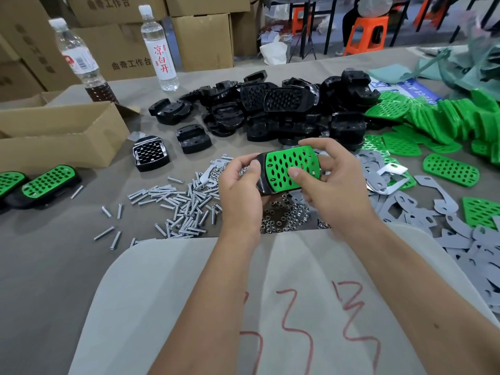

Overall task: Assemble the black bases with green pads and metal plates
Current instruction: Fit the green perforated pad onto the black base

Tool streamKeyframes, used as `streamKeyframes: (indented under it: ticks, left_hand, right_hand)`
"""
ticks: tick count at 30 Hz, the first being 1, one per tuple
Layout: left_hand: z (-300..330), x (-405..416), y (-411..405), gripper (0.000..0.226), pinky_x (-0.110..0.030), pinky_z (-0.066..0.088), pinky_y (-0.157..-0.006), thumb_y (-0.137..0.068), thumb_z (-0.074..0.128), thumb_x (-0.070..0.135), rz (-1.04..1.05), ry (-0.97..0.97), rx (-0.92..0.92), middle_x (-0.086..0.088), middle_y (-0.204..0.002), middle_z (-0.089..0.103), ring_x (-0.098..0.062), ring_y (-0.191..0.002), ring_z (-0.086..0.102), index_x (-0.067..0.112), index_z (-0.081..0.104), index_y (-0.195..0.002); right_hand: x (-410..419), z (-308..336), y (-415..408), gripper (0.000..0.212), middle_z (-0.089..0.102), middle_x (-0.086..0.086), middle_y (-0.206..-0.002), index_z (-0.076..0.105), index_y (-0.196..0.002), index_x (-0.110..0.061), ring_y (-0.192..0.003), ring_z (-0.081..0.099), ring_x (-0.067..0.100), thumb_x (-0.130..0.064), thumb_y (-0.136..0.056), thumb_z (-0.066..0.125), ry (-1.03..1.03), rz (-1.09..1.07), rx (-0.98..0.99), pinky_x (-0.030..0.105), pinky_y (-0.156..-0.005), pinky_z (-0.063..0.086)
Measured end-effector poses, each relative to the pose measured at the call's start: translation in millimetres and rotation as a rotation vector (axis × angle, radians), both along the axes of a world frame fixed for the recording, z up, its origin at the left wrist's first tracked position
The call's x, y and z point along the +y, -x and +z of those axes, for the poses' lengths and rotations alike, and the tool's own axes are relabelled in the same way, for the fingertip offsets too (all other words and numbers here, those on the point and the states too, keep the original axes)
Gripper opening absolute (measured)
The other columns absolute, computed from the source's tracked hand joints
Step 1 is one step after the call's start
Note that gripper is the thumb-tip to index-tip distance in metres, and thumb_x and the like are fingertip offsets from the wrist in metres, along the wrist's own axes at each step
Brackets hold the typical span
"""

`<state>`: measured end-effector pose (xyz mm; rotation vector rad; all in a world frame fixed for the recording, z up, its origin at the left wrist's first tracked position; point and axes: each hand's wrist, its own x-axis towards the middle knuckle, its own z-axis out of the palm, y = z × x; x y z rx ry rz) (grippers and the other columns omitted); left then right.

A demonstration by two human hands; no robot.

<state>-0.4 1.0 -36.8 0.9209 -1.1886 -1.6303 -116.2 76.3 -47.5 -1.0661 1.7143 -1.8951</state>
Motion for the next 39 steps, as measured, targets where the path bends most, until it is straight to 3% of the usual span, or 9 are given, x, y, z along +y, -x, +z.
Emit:
streamKeyframes:
  ticks: [5, 9, 15, 18, 21, 23, 27, 30, 39]
  left_hand:
    - [0.0, 2.7, -0.2, 0.03, -0.068, 0.058, -0.082, -0.106, 0.051, 0.016, 0.004, 0.076, -0.039, -0.025, -0.098, 0.074, -0.048, -0.096, 0.071, 0.01, 0.074, -0.088]
    - [2.1, 4.6, -1.7, 0.037, -0.073, 0.053, -0.084, -0.092, 0.052, 0.03, 0.055, 0.147, -0.049, -0.038, -0.099, 0.063, -0.058, -0.096, 0.062, -0.005, 0.063, -0.089]
    - [-3.3, 5.1, 1.4, 0.037, -0.065, 0.056, -0.081, -0.088, 0.055, 0.035, 0.044, 0.205, -0.126, -0.03, -0.092, 0.064, -0.044, -0.082, 0.062, -0.001, 0.063, -0.089]
    - [-2.7, 4.9, 1.8, 0.024, -0.056, 0.059, -0.085, -0.076, 0.069, 0.033, 0.039, 0.166, -0.148, -0.013, -0.096, 0.072, -0.034, -0.088, 0.068, 0.015, 0.067, -0.092]
    - [-4.0, 3.6, 2.1, 0.022, -0.062, 0.058, -0.087, -0.076, 0.074, 0.029, 0.05, 0.13, -0.13, -0.018, -0.102, 0.073, -0.03, -0.087, 0.069, 0.016, 0.069, -0.093]
    - [-4.7, 2.3, 2.3, 0.015, -0.065, 0.057, -0.085, -0.083, 0.078, 0.019, 0.044, 0.101, -0.08, -0.02, -0.103, 0.074, -0.039, -0.094, 0.072, 0.013, 0.069, -0.094]
    - [-5.6, -1.0, 2.1, 0.008, -0.061, 0.062, -0.081, -0.091, 0.074, 0.005, 0.001, 0.032, 0.006, -0.019, -0.1, 0.076, -0.043, -0.098, 0.073, 0.01, 0.069, -0.096]
    - [-5.4, -5.1, -0.6, 0.007, -0.042, 0.064, -0.068, -0.092, 0.073, 0.004, -0.089, -0.041, 0.08, -0.009, -0.089, 0.078, -0.027, -0.085, 0.077, 0.008, 0.07, -0.097]
    - [-4.8, -12.1, -7.2, 0.02, -0.041, 0.064, -0.074, -0.091, 0.076, 0.013, -0.238, -0.048, 0.067, -0.014, -0.106, 0.078, -0.028, -0.095, 0.077, 0.008, 0.071, -0.11]
  right_hand:
    - [-1.5, -0.3, 0.5, 0.035, 0.077, -0.005, -0.075, 0.065, -0.113, -0.027, -0.043, 0.056, 0.003, -0.008, -0.088, 0.08, -0.038, -0.053, -0.005, 0.016, -0.043, 0.042]
    - [-3.9, 0.3, -0.8, 0.032, 0.078, -0.002, -0.078, 0.059, -0.101, -0.021, -0.042, 0.06, 0.006, -0.015, -0.084, 0.086, -0.123, -0.142, -0.037, 0.022, -0.04, 0.045]
    - [-2.9, 1.8, 0.1, 0.037, 0.077, 0.0, -0.075, 0.053, -0.097, -0.014, -0.041, 0.062, 0.013, -0.018, -0.084, 0.088, -0.212, -0.153, -0.067, 0.025, -0.037, 0.045]
    - [-0.2, 2.3, -4.8, 0.04, 0.074, 0.0, -0.067, 0.054, -0.093, -0.013, -0.041, 0.063, 0.015, -0.023, -0.081, 0.09, -0.228, -0.143, -0.012, 0.026, -0.037, 0.047]
    - [3.5, 4.7, -4.4, 0.04, 0.069, -0.002, -0.064, 0.06, -0.085, -0.02, -0.051, 0.065, 0.009, -0.038, -0.072, 0.094, -0.278, -0.259, 0.164, 0.023, -0.045, 0.049]
    - [6.7, 7.2, 1.3, 0.045, 0.065, -0.002, -0.079, 0.062, -0.085, -0.027, -0.069, 0.061, 0.009, -0.051, -0.066, 0.094, -0.329, -0.343, 0.287, 0.02, -0.057, 0.044]
    - [8.8, 14.6, 5.0, 0.036, 0.075, 0.005, -0.101, 0.068, -0.112, -0.022, -0.082, 0.071, 0.018, -0.048, -0.089, 0.078, -0.214, 0.016, -0.132, 0.031, -0.064, 0.059]
    - [8.2, 13.6, 8.0, 0.028, 0.077, 0.012, -0.112, 0.073, -0.117, -0.011, -0.11, 0.073, 0.032, -0.033, -0.101, 0.066, -0.171, 0.182, -0.258, 0.044, -0.094, 0.06]
    - [12.8, 16.9, 14.4, 0.04, 0.072, 0.022, -0.123, 0.065, -0.126, 0.007, -0.118, 0.069, 0.035, -0.021, -0.096, 0.064, -0.024, 0.328, -0.489, 0.044, -0.099, 0.059]
